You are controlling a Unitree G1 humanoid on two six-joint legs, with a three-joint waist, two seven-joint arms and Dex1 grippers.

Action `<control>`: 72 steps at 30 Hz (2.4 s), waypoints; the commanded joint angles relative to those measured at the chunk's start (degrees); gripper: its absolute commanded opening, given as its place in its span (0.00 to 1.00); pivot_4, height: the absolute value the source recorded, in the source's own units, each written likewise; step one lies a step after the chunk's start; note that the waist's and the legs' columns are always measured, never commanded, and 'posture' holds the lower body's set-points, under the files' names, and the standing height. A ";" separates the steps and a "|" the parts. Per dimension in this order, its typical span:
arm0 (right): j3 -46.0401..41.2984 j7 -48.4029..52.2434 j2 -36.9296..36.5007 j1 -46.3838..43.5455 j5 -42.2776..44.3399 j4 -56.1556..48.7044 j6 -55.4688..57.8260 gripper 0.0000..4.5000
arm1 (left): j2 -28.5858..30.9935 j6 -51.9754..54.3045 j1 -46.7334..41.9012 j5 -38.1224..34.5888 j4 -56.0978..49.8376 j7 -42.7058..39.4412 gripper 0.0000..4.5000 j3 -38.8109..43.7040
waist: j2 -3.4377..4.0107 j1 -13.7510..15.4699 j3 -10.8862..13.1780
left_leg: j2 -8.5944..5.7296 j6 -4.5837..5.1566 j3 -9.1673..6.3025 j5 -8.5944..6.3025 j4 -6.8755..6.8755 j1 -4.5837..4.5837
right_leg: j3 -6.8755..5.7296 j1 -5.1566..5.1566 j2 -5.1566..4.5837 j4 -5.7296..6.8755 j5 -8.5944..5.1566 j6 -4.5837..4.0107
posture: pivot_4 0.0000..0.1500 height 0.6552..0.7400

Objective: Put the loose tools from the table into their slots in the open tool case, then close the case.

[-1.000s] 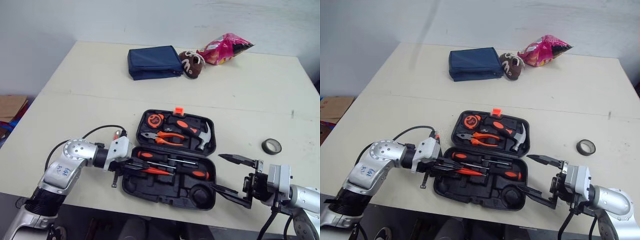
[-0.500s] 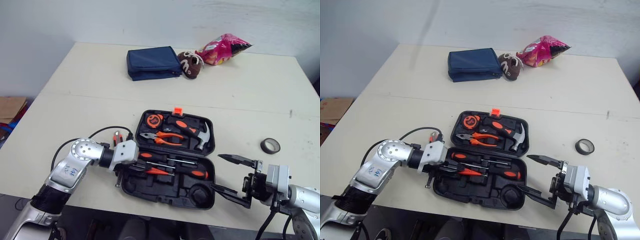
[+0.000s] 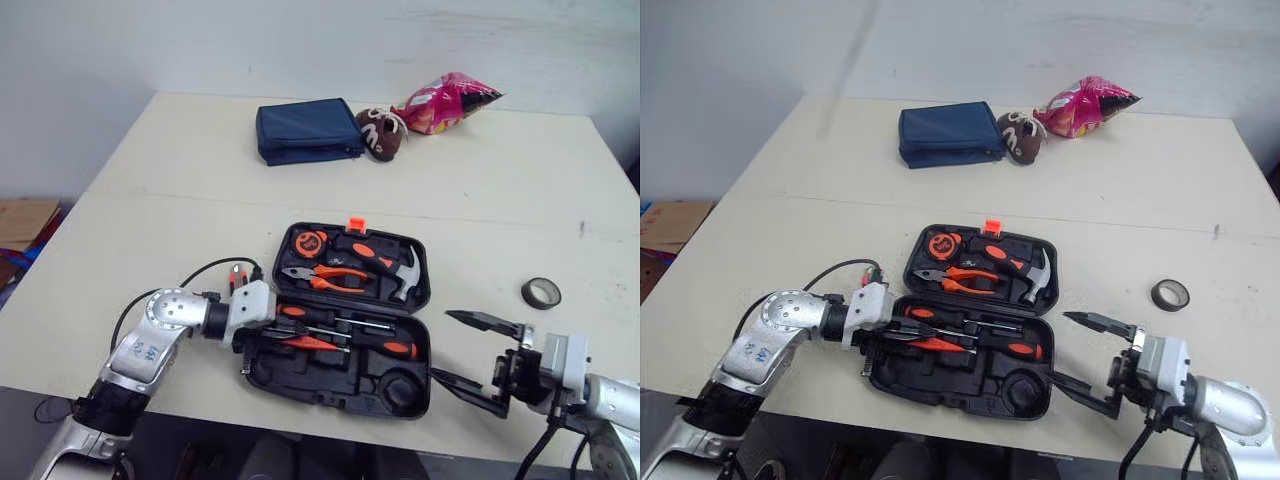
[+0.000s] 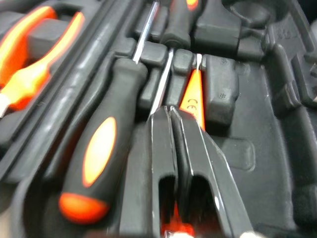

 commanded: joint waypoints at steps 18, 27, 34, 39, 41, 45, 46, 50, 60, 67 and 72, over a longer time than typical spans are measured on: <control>-28.65 10.05 -11.01 3.24 -1.54 49.80 -25.23 1.00 | 21.15 -12.94 9.24 3.71 36.33 11.94 1.00 37.97 | -0.28 -1.78 0.32 | 0.05 0.07 0.04 -0.04 -0.29 0.24 | -0.02 0.18 -0.08 -0.30 -0.01 -0.01 | 1.00 1.00; -22.86 11.91 -10.45 -4.10 -1.35 49.56 -26.47 1.00 | 19.37 -11.55 12.39 2.63 30.54 12.40 1.00 38.17 | -0.14 -2.15 0.43 | 0.02 0.02 0.10 -0.01 -0.73 0.78 | 0.02 0.65 -0.19 -0.53 0.01 0.02 | 1.00 1.00; -12.88 10.97 -6.77 -6.01 2.28 31.85 -17.28 1.00 | 15.57 8.58 22.44 -3.76 2.75 15.88 1.00 37.89 | -0.17 -2.58 0.47 | 0.03 0.01 0.14 0.00 -0.86 0.73 | 0.05 0.59 -0.19 -0.58 0.02 0.03 | 1.00 1.00; -8.58 9.19 -4.81 -4.88 3.01 20.89 -12.04 1.00 | 11.82 17.22 29.72 -8.10 -12.86 18.99 1.00 40.80 | -0.14 -2.58 0.54 | 0.07 -0.05 0.12 0.03 -0.86 0.75 | 0.03 0.60 -0.15 -0.59 0.02 0.03 | 1.00 1.00; -7.10 9.01 -4.26 -5.03 2.86 18.69 -10.81 1.00 | 9.87 19.15 33.58 -8.58 -18.61 20.01 1.00 39.64 | -0.14 -2.69 0.54 | 0.05 -0.04 0.13 0.03 -0.87 0.75 | 0.04 0.61 -0.16 -0.64 0.02 0.03 | 1.00 1.00; -5.54 9.04 -3.98 -6.09 2.78 16.94 -9.36 1.00 | 5.94 19.14 37.58 -6.15 -25.48 23.34 1.00 35.75 | -0.22 -2.38 0.59 | 0.06 -0.02 0.11 0.02 -0.84 0.75 | 0.04 0.65 -0.14 -0.68 0.02 0.03 | 1.00 1.00; -5.38 9.01 -3.94 -6.39 2.81 16.75 -9.06 1.00 | 5.47 18.61 38.33 -4.95 -26.19 23.76 1.00 34.77 | -0.23 -2.10 0.59 | 0.05 -0.03 0.10 0.02 -0.84 0.76 | 0.03 0.67 -0.14 -0.69 0.02 0.03 | 1.00 1.00; -4.98 9.00 -3.87 -7.27 2.52 17.12 -8.60 1.00 | 3.88 16.43 39.50 -2.14 -26.54 24.91 1.00 32.35 | -0.21 -1.21 0.60 | 0.05 -0.03 0.11 0.03 -0.86 0.79 | 0.04 0.69 -0.12 -0.72 0.01 0.02 | 1.00 1.00; -3.77 9.00 -2.48 -10.21 1.06 18.72 -9.42 1.00 | -0.88 13.95 39.34 0.62 -26.49 26.24 1.00 23.14 | -0.21 -1.20 0.60 | 0.05 -0.02 0.10 0.02 -0.87 0.76 | 0.01 0.70 -0.09 -0.77 0.02 0.02 | 1.00 1.00; -3.52 8.46 -1.82 -10.33 0.75 19.00 -10.33 1.00 | -4.47 12.52 37.06 4.74 -25.09 32.41 1.00 20.71 | -0.21 -1.20 0.60 | 0.04 -0.02 0.10 0.02 -0.85 0.77 | 0.01 0.72 -0.10 -0.77 0.02 0.03 | 1.00 1.00; -3.15 7.86 -1.11 -9.66 0.57 18.34 -10.70 1.00 | -8.44 14.45 33.36 7.55 -22.92 39.28 1.00 20.22 | -0.21 -1.16 0.60 | 0.04 -0.02 0.10 0.03 -0.85 0.77 | -0.01 0.71 -0.07 -0.74 0.02 0.03 | 1.00 1.00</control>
